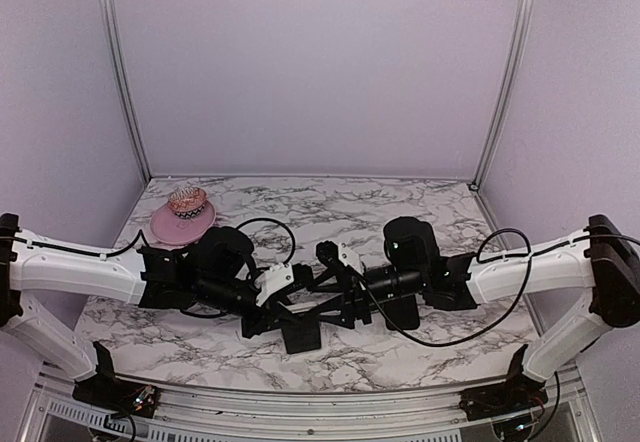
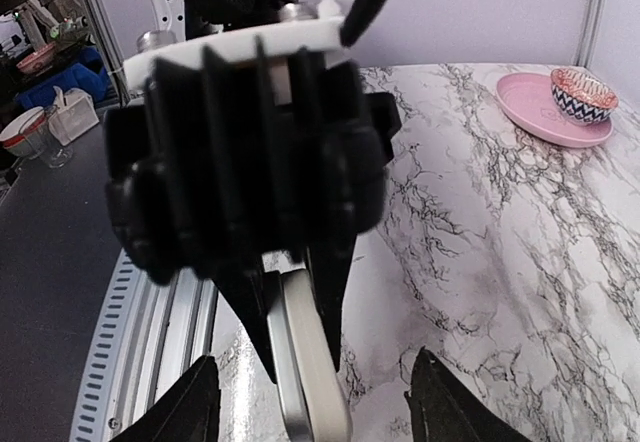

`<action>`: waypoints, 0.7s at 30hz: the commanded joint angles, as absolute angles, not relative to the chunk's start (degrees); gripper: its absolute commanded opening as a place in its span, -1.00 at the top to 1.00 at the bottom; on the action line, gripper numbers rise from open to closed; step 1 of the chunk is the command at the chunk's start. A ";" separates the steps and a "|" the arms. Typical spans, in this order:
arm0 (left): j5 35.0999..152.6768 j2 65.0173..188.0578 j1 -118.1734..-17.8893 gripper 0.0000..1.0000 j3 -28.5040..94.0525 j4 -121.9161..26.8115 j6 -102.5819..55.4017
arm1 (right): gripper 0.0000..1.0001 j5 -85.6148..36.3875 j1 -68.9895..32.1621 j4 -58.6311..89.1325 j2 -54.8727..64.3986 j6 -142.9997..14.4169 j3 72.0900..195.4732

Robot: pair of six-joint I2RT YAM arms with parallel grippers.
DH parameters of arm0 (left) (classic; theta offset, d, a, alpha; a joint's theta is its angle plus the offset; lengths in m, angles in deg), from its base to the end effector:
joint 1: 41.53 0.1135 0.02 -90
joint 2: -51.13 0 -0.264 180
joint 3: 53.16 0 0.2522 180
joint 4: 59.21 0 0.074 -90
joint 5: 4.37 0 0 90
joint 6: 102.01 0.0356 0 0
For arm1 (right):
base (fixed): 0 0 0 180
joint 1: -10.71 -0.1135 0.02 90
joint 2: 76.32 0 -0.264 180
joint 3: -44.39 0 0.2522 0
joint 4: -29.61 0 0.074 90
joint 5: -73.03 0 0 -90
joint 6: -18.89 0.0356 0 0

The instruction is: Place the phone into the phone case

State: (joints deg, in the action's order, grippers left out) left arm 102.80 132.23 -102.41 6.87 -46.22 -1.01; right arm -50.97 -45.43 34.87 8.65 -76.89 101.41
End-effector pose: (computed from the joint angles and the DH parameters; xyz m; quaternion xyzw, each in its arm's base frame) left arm 0.1387 -0.2707 0.2232 0.5693 0.6660 -0.3151 0.3649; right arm 0.1591 0.2728 0.2183 -0.5484 0.5993 0.4457 0.3761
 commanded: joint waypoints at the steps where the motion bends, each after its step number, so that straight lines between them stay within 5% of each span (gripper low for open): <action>1: 102.21 133.05 -102.77 0.83 8.32 -43.48 1.68 | -0.22 -55.89 -43.21 39.41 10.73 -74.65 103.18; 12: 102.33 134.44 -103.23 0.66 9.21 -43.46 1.57 | 0.33 -57.56 -43.08 39.00 14.97 -72.69 103.68; 18: 103.51 133.14 -103.32 0.28 8.55 -47.88 0.60 | 0.73 -56.15 -43.42 35.51 13.69 -76.31 102.88; 21: 103.88 132.13 -103.27 0.12 8.20 -48.29 0.84 | 0.75 -54.05 -44.28 33.56 12.70 -79.60 102.31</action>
